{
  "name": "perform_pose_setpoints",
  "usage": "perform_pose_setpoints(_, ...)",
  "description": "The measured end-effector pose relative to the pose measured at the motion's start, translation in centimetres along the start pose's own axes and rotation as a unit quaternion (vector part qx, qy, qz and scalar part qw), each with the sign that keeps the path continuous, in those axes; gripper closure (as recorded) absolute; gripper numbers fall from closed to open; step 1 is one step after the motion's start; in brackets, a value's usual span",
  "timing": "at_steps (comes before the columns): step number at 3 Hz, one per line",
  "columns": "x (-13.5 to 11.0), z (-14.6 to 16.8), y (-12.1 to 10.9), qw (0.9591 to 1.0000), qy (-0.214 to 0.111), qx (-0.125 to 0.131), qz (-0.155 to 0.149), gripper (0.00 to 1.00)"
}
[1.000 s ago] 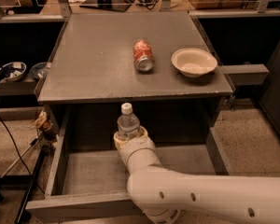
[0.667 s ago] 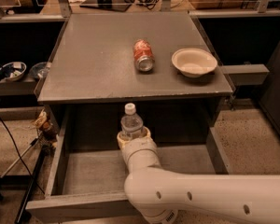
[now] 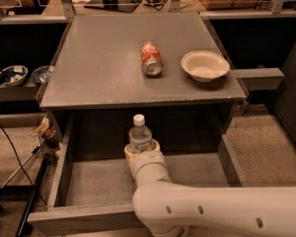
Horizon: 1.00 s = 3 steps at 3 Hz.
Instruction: Place blue plastic bottle into top drawer
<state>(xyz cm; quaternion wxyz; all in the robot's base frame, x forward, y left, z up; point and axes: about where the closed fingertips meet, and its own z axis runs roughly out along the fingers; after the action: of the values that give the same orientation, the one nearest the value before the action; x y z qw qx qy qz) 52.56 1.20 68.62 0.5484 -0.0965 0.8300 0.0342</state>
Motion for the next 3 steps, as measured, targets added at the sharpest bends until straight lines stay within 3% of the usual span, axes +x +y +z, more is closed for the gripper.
perform_pose_setpoints(1,0.3,-0.1,0.1,1.0,0.001,0.001,0.004,1.0)
perform_pose_setpoints(3,1.5,-1.2,0.1,0.9982,0.011,0.028,0.051,1.0)
